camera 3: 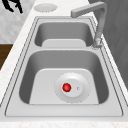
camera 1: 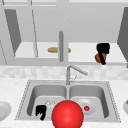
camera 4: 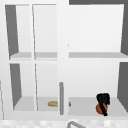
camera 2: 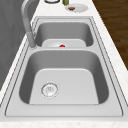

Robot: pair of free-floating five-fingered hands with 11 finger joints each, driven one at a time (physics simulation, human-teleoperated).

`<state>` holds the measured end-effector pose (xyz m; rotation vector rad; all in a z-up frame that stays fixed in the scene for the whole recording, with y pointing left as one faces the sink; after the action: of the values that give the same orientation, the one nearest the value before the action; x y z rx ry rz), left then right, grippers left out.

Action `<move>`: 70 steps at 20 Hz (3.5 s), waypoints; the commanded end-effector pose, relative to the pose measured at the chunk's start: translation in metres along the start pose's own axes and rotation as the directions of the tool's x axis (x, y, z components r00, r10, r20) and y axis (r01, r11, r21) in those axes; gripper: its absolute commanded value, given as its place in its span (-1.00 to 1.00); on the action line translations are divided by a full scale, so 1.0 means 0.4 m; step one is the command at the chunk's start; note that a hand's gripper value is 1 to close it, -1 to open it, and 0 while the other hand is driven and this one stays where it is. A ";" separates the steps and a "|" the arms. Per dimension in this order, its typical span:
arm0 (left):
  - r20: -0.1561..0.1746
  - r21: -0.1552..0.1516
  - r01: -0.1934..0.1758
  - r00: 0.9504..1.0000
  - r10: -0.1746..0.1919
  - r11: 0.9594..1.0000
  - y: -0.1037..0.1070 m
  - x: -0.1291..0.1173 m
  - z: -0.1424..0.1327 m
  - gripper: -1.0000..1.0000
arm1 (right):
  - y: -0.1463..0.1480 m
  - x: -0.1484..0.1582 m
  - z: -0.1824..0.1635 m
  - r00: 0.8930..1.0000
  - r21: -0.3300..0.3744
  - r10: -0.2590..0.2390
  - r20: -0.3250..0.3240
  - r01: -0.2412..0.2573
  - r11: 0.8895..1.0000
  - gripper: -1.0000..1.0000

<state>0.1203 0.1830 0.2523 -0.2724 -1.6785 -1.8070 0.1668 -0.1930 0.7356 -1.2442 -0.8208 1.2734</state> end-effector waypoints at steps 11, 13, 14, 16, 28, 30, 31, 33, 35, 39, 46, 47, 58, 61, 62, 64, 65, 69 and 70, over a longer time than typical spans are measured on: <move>0.000 0.000 0.000 1.000 0.000 1.000 0.000 0.000 0.000 0.00 | -0.075 0.152 -0.242 1.000 0.006 -0.002 -0.013 0.002 1.000 1.00; 0.000 0.000 0.000 1.000 0.000 1.000 0.000 0.000 0.000 0.00 | -0.079 0.173 -0.279 1.000 0.007 0.000 -0.006 0.000 1.000 1.00; 0.000 0.000 0.000 1.000 0.000 1.000 0.000 0.000 0.000 0.00 | -0.075 0.183 -0.300 1.000 0.006 0.001 -0.002 -0.001 1.000 1.00; 0.000 0.000 0.000 1.000 0.000 1.000 0.000 0.000 0.000 0.00 | -0.066 0.203 -0.343 1.000 0.003 0.001 -0.003 -0.001 1.000 1.00; 0.000 0.000 0.000 1.000 0.000 1.000 0.000 0.000 0.000 0.00 | 0.041 0.317 -0.615 1.000 -0.004 0.001 -0.003 -0.001 1.000 1.00; 0.000 0.000 0.000 1.000 0.000 1.000 0.000 0.000 0.000 0.00 | 0.068 0.338 -0.661 1.000 -0.006 0.003 -0.004 -0.003 1.000 1.00; 0.000 0.000 0.000 1.000 0.000 1.000 0.000 0.000 0.000 0.00 | 0.081 0.349 -0.684 1.000 -0.007 0.008 -0.005 -0.008 1.000 1.00; 0.000 0.000 0.000 1.000 0.000 1.000 0.000 0.000 0.000 0.00 | 0.108 0.370 -0.730 1.000 -0.007 0.010 -0.005 -0.010 1.000 1.00; 0.000 0.000 0.000 1.000 0.000 1.000 0.000 0.000 0.000 0.00 | 0.134 0.388 -0.776 1.000 -0.006 0.007 -0.004 -0.007 1.000 1.00; 0.000 0.000 0.000 1.000 0.000 1.000 0.000 0.000 0.000 0.00 | 0.169 0.414 -0.865 1.000 0.022 0.011 0.005 -0.011 1.000 1.00; 0.000 0.000 0.000 1.000 0.000 1.000 0.000 0.000 0.000 0.00 | 0.075 0.392 -0.963 0.995 0.305 0.015 0.094 -0.043 0.951 1.00; 0.000 0.000 0.000 1.000 0.000 1.000 0.000 0.000 0.000 0.00 | 0.065 0.390 -0.977 0.995 0.334 0.015 0.097 -0.046 0.941 1.00; 0.000 0.000 0.000 1.000 0.000 1.000 0.000 0.000 0.000 0.00 | 0.088 0.354 -0.838 0.994 0.297 -0.022 0.109 -0.011 0.955 1.00; 0.000 0.000 0.000 1.000 0.000 1.000 0.000 0.000 0.000 0.00 | 0.057 0.344 -0.830 0.995 0.247 -0.028 0.091 0.005 0.969 -1.00; 0.000 0.000 0.000 1.000 0.000 1.000 0.000 0.000 0.000 0.00 | 0.044 0.330 -0.827 0.995 0.248 -0.027 0.093 0.003 0.969 -1.00; 0.000 0.000 0.000 1.000 0.000 1.000 0.000 0.000 0.000 0.00 | 0.027 0.324 -0.826 0.995 0.268 -0.035 0.098 0.007 0.963 -1.00; 0.000 0.000 0.000 1.000 0.000 1.000 0.000 0.000 0.000 0.00 | 0.011 0.320 -0.828 0.995 0.273 -0.035 0.094 0.008 0.962 -1.00; 0.000 0.000 0.000 1.000 0.000 1.000 0.000 0.000 0.000 0.00 | -0.034 0.281 -0.840 0.994 0.297 -0.030 0.107 -0.004 0.955 -1.00; 0.000 0.000 0.000 1.000 0.000 1.000 0.000 0.000 0.000 0.00 | -0.041 0.263 -0.841 0.993 0.300 -0.030 0.114 -0.006 0.954 -1.00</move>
<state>0.1203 0.1830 0.2523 -0.2724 -1.6785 -1.8070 0.5062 -0.1465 0.6503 -0.9015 -0.6678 1.4333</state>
